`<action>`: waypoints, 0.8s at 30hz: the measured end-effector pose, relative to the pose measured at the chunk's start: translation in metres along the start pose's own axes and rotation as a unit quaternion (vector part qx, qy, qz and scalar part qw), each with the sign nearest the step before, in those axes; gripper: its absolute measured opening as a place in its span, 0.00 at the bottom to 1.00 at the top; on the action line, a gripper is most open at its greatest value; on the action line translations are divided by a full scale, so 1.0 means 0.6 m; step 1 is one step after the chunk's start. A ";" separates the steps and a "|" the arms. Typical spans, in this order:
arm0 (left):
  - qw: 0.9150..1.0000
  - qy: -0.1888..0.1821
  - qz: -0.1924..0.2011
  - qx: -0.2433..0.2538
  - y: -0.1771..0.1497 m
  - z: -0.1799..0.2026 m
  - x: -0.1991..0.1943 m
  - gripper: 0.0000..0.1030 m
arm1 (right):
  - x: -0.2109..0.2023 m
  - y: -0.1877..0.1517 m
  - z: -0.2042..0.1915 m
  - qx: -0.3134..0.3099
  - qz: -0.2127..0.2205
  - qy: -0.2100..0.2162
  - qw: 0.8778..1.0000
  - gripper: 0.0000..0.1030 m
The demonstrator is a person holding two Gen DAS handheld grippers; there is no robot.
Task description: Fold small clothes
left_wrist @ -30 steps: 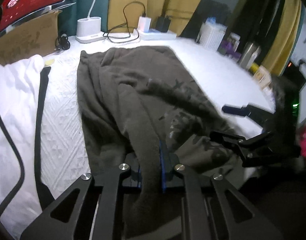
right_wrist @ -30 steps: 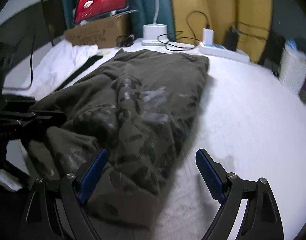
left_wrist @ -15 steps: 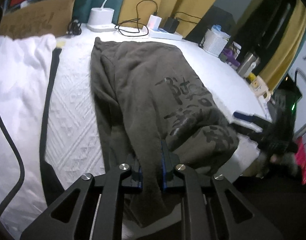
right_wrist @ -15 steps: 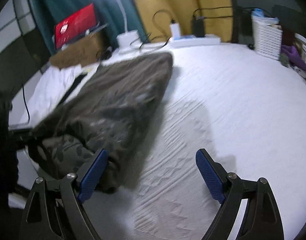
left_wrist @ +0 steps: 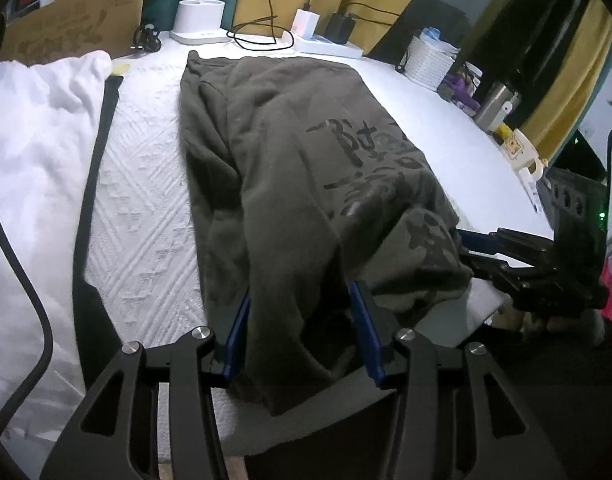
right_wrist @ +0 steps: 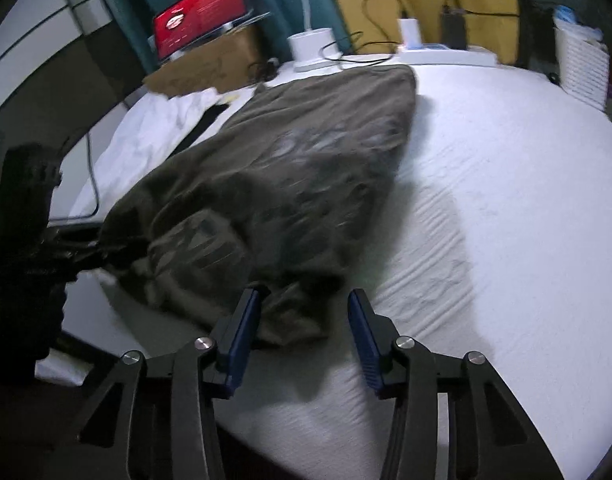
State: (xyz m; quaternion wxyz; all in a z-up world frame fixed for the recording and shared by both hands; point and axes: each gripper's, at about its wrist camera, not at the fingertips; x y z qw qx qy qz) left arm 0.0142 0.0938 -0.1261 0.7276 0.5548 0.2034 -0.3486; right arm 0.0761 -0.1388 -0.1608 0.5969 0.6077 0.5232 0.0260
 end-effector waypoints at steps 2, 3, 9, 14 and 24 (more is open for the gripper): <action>1.000 -0.001 -0.001 0.009 -0.005 0.001 -0.002 0.40 | -0.004 -0.007 -0.011 -0.006 -0.001 -0.001 1.000 0.46; 1.000 -0.001 0.000 0.017 -0.008 0.003 -0.003 0.36 | -0.005 -0.009 -0.013 -0.008 0.000 -0.001 1.000 0.46; 1.000 -0.004 0.014 0.024 -0.002 0.011 -0.019 0.13 | -0.016 -0.014 -0.029 -0.020 0.009 0.003 1.000 0.10; 0.999 -0.012 0.027 0.022 0.005 0.012 -0.036 0.13 | -0.070 -0.012 -0.041 -0.013 0.024 -0.002 1.000 0.08; 1.000 0.000 0.001 0.013 -0.016 -0.010 -0.024 0.13 | -0.070 -0.056 -0.061 -0.006 -0.010 -0.020 1.000 0.07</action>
Point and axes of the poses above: each gripper's, at about its wrist camera, not at the fingertips, and x roughly the way its jaws point, z to its right, y to its top, and after that the axes turned 10 degrees about z, right-handed
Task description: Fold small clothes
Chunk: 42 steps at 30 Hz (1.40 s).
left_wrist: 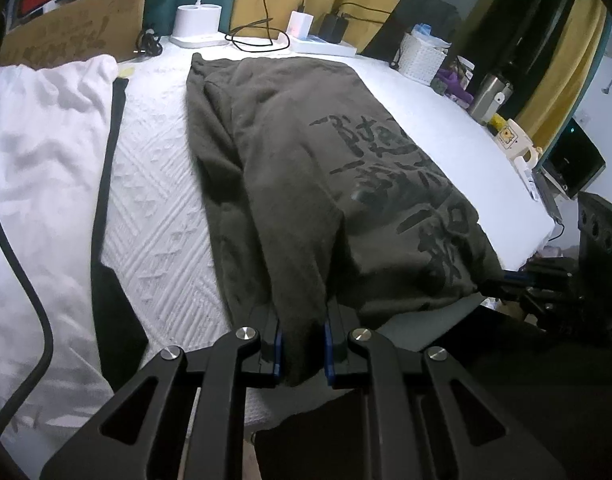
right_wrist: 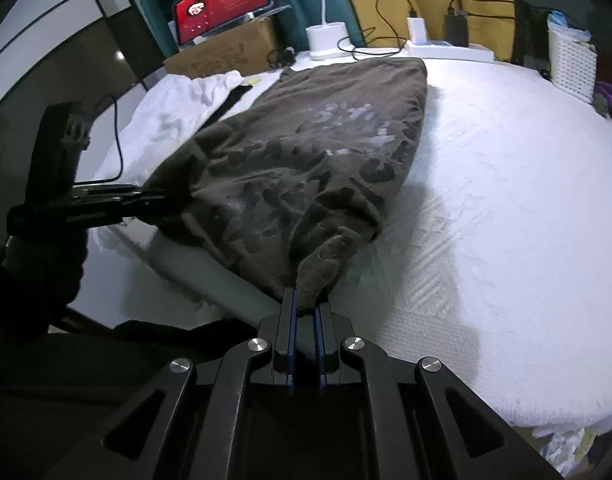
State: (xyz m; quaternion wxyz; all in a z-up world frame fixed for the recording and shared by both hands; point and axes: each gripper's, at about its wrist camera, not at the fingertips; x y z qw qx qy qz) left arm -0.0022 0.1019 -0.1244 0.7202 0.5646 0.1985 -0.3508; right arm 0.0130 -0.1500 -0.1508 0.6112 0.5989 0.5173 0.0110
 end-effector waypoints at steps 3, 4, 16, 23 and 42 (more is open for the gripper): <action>1.000 0.000 -0.011 0.006 -0.004 0.002 -0.004 0.13 | 0.004 -0.005 0.007 0.005 -0.010 -0.015 1.000 0.07; 1.000 0.002 -0.013 0.008 -0.005 0.002 -0.007 0.14 | 0.003 -0.006 0.010 0.006 -0.013 -0.021 1.000 0.08; 0.999 0.003 0.045 0.022 0.038 0.018 -0.038 0.27 | -0.032 0.058 0.027 -0.004 0.069 -0.083 0.994 0.90; 0.999 0.006 0.033 0.020 0.018 0.011 -0.021 0.25 | 0.043 0.046 0.068 0.090 0.003 0.005 0.996 0.33; 1.000 0.015 -0.002 0.025 -0.019 -0.001 -0.023 0.10 | 0.004 0.003 0.030 0.071 -0.037 0.007 0.997 0.08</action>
Point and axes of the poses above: each gripper's, at about its wrist camera, not at the fingertips, and x roughly the way its jaws point, z to its right, y to its top, and after that the axes turned 10 degrees about z, right-handed
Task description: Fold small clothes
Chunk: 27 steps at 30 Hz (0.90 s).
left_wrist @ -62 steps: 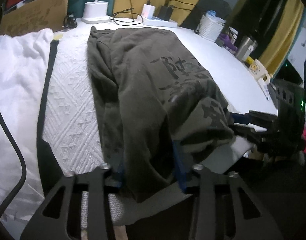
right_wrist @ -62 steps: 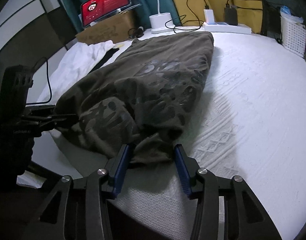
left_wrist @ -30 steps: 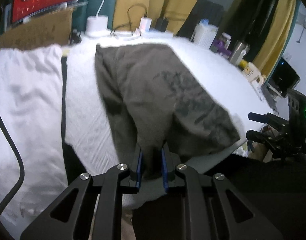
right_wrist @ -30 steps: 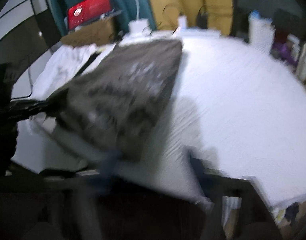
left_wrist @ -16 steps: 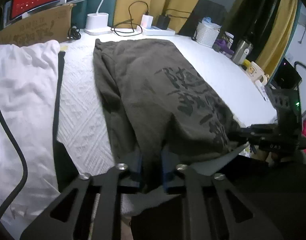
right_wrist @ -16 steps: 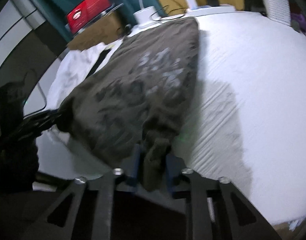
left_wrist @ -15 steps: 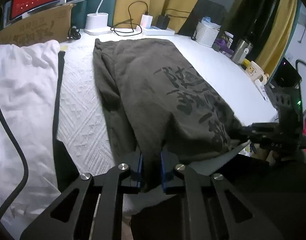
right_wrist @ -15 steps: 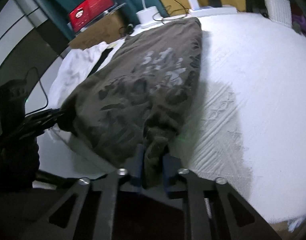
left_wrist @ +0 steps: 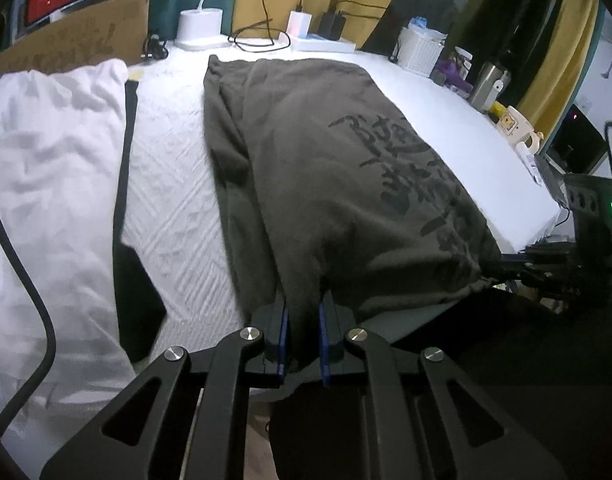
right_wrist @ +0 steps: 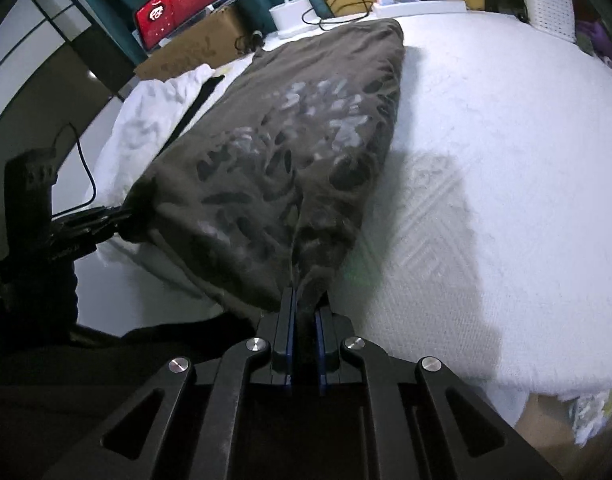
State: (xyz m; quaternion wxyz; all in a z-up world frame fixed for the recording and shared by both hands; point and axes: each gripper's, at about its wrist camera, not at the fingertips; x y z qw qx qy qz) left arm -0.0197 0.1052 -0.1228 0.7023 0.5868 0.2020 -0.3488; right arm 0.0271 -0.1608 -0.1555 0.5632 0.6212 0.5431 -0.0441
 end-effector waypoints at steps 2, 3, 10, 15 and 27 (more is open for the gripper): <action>1.000 -0.002 -0.002 0.003 0.000 0.001 -0.003 0.10 | -0.009 -0.009 -0.010 -0.023 -0.005 -0.012 1.000 0.08; 1.000 -0.003 0.001 0.007 0.001 0.004 -0.007 0.10 | -0.012 -0.012 -0.014 -0.033 -0.007 -0.019 0.999 0.08; 0.999 0.010 0.029 0.025 0.023 -0.009 -0.052 0.34 | -0.050 0.007 -0.021 -0.077 0.027 -0.067 0.994 0.18; 0.998 0.033 0.045 0.001 0.041 -0.050 -0.063 0.41 | -0.055 0.038 -0.008 -0.081 0.047 -0.096 0.991 0.99; 0.996 -0.002 0.074 -0.040 0.153 -0.059 0.039 0.68 | 0.012 0.154 0.040 -0.081 0.068 -0.117 0.988 0.99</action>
Point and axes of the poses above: each gripper's, at about its wrist camera, not at the fingertips, and x roughly the way its jaws point, z to its right, y to its top, and after that the axes turned 10 degrees about z, right-handed
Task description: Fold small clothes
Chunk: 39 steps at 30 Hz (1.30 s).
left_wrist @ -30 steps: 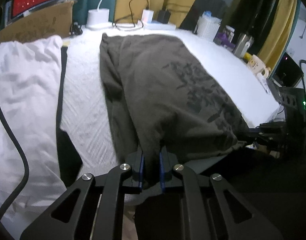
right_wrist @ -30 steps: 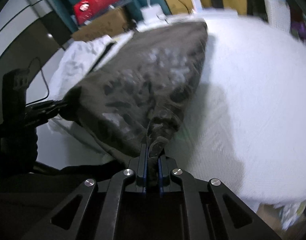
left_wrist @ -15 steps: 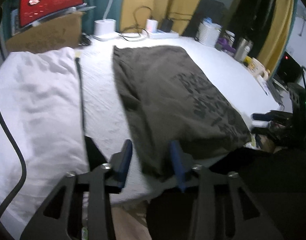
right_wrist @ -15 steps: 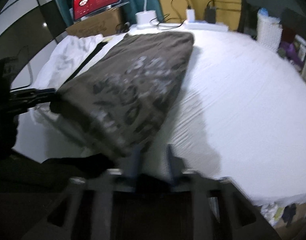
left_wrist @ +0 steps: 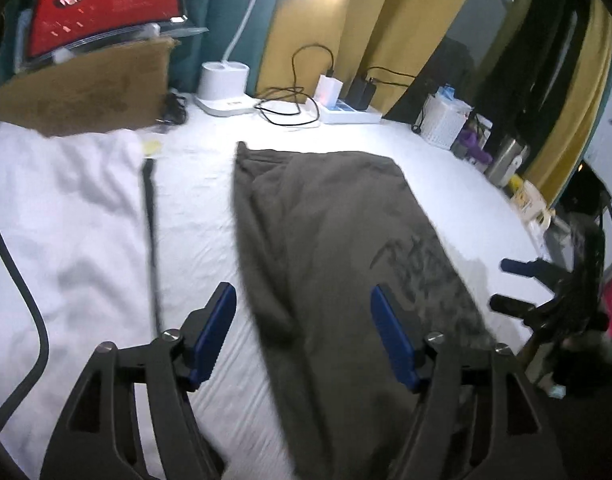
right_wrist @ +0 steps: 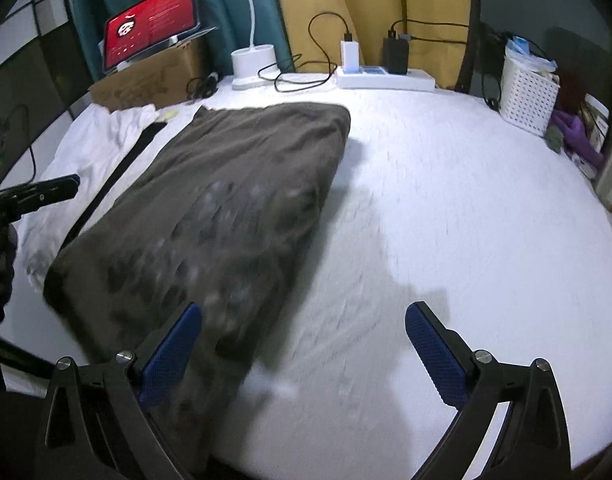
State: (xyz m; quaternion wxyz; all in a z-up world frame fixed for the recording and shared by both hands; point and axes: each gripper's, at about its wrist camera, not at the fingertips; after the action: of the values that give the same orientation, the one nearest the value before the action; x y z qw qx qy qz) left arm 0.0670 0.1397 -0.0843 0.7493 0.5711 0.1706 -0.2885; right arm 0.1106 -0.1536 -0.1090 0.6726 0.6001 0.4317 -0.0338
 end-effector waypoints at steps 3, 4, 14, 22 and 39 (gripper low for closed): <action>1.000 -0.010 -0.008 -0.005 0.019 0.006 0.036 0.68 | 0.025 0.022 0.012 0.010 0.003 0.000 1.000 0.99; 1.000 -0.010 -0.013 -0.004 0.024 0.007 0.048 0.68 | 0.035 0.029 0.017 0.014 0.005 0.000 1.000 0.99; 0.999 0.030 -0.042 -0.002 0.048 0.001 0.116 0.68 | 0.092 0.078 0.033 0.032 -0.004 0.005 0.999 0.99; 0.995 0.065 -0.075 0.008 0.041 -0.021 0.168 0.82 | 0.130 0.105 0.046 0.040 -0.007 0.019 0.999 0.99; 0.992 0.079 -0.074 0.065 0.049 -0.009 0.202 0.82 | 0.192 0.140 0.049 0.021 0.010 0.024 0.999 0.99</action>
State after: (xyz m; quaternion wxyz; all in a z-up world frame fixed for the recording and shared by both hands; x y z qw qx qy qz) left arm 0.1800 0.1212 -0.1343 0.6710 0.6258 0.2522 -0.3076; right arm 0.2457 -0.1006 -0.1182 0.6498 0.6186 0.4412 -0.0220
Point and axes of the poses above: each gripper's, at about its wrist camera, not at the fingertips, and x roughly the way its jaws point, z to its right, y to its top, and after that the axes turned 10 degrees about z, right-handed
